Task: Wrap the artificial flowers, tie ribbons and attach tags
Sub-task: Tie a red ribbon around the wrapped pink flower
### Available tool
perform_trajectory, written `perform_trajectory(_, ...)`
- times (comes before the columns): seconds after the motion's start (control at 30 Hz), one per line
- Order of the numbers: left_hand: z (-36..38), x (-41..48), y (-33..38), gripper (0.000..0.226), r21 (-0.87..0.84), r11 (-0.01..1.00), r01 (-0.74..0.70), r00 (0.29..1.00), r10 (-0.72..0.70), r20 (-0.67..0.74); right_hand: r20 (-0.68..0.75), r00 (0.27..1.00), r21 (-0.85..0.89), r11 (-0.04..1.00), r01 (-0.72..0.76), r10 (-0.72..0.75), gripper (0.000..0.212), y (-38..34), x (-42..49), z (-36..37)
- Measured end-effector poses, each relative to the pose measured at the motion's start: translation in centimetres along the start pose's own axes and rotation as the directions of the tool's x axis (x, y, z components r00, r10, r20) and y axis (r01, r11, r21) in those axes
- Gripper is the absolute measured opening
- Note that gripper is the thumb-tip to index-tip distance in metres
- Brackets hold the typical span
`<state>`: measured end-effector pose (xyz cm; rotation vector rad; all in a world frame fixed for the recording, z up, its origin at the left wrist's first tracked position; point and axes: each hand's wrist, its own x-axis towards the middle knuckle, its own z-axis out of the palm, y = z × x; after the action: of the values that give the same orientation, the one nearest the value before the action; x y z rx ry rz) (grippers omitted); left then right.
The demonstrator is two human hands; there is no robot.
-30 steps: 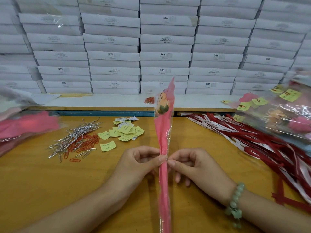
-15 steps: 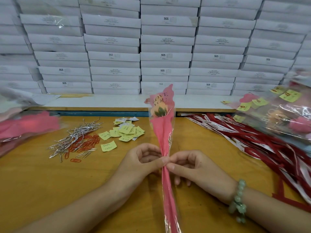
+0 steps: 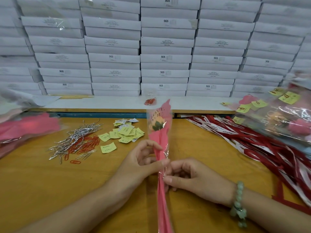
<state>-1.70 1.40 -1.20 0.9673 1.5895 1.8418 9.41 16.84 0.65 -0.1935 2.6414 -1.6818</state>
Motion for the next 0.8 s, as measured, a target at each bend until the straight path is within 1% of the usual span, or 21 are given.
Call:
perform_trajectory(0.07,0.0,0.0,0.0,0.028,-0.020,1.000,-0.006,1.000,0.006,-0.014,0.049,0.999,-0.017,1.000,0.019,-0.018,0.012,-0.1,-0.1,-0.1)
perform_trajectory(0.13,0.0,0.0,0.0,0.021,-0.032,0.999,-0.008,1.000,0.007,-0.029,0.082,0.996,-0.031,0.999,0.027,-0.025,0.015,-0.2,-0.1,-0.2)
perform_trajectory(0.23,0.1,-0.1,0.0,0.024,-0.013,1.000,-0.016,0.999,0.015,-0.044,0.077,0.997,-0.048,0.999,0.022,-0.018,0.017,-0.1,-0.1,-0.4)
perform_trajectory(0.33,0.1,0.1,-0.1,0.024,-0.012,1.000,-0.011,0.998,0.011,-0.064,0.057,0.998,-0.107,0.994,-0.004,0.010,0.021,-0.6,-0.2,-0.7)
perform_trajectory(0.37,0.1,0.1,-0.2,0.024,-0.021,1.000,-0.007,0.997,0.006,-0.071,0.033,0.999,-0.152,0.988,-0.019,0.024,0.024,-0.9,-0.2,-1.0)
perform_trajectory(0.4,0.1,0.1,-0.2,0.024,-0.028,1.000,-0.002,0.997,0.000,-0.076,-0.015,0.999,-0.238,0.971,-0.036,0.034,0.028,-1.0,-0.3,-1.3)
perform_trajectory(0.43,0.0,0.1,-0.3,0.025,-0.029,1.000,0.003,0.997,-0.006,-0.079,-0.087,0.996,-0.368,0.928,-0.063,0.034,0.033,-1.0,-0.3,-1.7)
perform_trajectory(0.47,0.0,0.1,-0.3,0.025,-0.027,1.000,0.008,0.997,-0.011,-0.082,-0.179,0.984,-0.534,0.838,-0.116,0.022,0.037,-0.9,-0.4,-2.3)
perform_trajectory(0.5,0.0,0.1,-0.4,0.024,-0.024,1.000,0.013,0.996,-0.015,-0.084,-0.272,0.962,-0.699,0.690,-0.187,-0.014,0.037,-0.6,-0.4,-3.1)
perform_trajectory(0.53,-0.1,0.1,-0.4,0.024,-0.020,1.000,0.018,0.996,-0.019,-0.084,-0.349,0.935,-0.814,0.514,-0.272,-0.057,0.035,-0.3,-0.4,-3.9)
perform_trajectory(0.57,-0.1,0.1,-0.4,0.024,-0.014,1.000,0.021,0.996,-0.022,-0.082,-0.416,0.904,-0.856,0.377,-0.353,-0.097,0.030,0.1,-0.4,-4.9)
perform_trajectory(0.6,-0.1,0.1,-0.4,0.024,-0.007,1.000,0.023,0.997,-0.023,-0.078,-0.475,0.873,-0.856,0.285,-0.430,-0.110,0.022,0.6,-0.4,-5.9)
perform_trajectory(0.63,-0.1,0.1,-0.4,0.024,-0.001,1.000,0.025,0.997,-0.025,-0.074,-0.518,0.850,-0.846,0.202,-0.494,-0.092,0.013,1.1,-0.4,-7.0)
perform_trajectory(0.67,0.0,0.1,-0.3,0.024,0.003,1.000,0.025,0.997,-0.025,-0.069,-0.555,0.829,-0.830,0.118,-0.545,-0.070,0.015,1.8,-0.5,-8.0)
perform_trajectory(0.73,0.0,0.1,-0.2,0.024,0.006,1.000,0.023,0.998,-0.023,-0.062,-0.628,0.778,-0.777,-0.026,-0.629,-0.033,0.033,3.2,-0.8,-10.0)
perform_trajectory(0.8,0.1,0.1,-0.2,0.025,0.007,1.000,0.025,0.998,-0.025,-0.062,-0.687,0.725,-0.719,-0.101,-0.688,-0.052,0.037,4.0,-1.4,-11.4)
